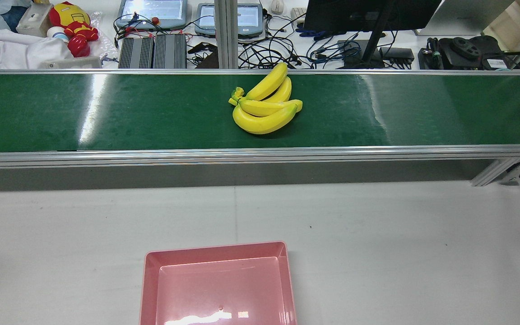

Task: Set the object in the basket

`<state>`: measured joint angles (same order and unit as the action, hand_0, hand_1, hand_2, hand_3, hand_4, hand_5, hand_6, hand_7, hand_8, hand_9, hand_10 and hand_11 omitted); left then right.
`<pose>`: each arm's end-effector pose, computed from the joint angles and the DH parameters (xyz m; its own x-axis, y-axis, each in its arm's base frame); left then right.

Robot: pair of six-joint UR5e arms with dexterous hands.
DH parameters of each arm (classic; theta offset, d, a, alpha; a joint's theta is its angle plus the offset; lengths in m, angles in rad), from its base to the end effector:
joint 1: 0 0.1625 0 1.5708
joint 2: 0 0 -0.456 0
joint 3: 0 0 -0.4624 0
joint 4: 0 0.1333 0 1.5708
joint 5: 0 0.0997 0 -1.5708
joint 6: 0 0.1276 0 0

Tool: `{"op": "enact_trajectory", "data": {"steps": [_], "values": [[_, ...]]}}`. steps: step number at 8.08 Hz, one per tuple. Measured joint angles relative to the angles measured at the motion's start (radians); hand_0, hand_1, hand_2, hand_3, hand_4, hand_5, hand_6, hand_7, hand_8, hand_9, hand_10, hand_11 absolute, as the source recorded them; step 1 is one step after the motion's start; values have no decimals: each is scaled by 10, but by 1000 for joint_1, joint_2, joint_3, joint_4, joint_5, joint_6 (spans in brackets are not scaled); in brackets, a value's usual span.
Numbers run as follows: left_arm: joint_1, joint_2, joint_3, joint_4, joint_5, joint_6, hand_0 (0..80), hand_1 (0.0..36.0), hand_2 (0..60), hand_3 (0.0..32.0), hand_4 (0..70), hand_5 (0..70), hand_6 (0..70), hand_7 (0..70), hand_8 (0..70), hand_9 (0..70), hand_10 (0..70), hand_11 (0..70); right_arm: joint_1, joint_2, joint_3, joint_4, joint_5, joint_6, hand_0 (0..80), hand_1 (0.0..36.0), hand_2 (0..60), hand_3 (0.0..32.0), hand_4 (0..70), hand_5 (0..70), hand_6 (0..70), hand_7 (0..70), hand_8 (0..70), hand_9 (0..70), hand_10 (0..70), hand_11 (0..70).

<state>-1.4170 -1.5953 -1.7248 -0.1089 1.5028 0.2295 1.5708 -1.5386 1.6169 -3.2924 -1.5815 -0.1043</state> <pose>-0.0458 -0.6310 0.5958 -0.9797 -0.0224 -0.1994 0.1843 0.2929 -0.9382 0.1319 -0.5957 0.6908 -0.9945 0.0182 0.1031 -0.1041 -0.0709 -0.9920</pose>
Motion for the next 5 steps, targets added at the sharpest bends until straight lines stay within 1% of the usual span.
{"op": "enact_trajectory", "data": {"steps": [4, 5], "values": [[0, 6, 3, -2, -1, 2, 554, 146, 0, 200, 47, 197, 3, 69, 98, 109, 36, 73, 0, 0, 0, 0, 0, 0, 0, 0, 0, 0, 0, 0, 0, 0, 0, 0, 0, 0], [-1, 14, 4, -8, -1, 2, 553, 144, 0, 206, 40, 198, 3, 70, 100, 109, 34, 69, 0, 0, 0, 0, 0, 0, 0, 0, 0, 0, 0, 0, 0, 0, 0, 0, 0, 0]]}}
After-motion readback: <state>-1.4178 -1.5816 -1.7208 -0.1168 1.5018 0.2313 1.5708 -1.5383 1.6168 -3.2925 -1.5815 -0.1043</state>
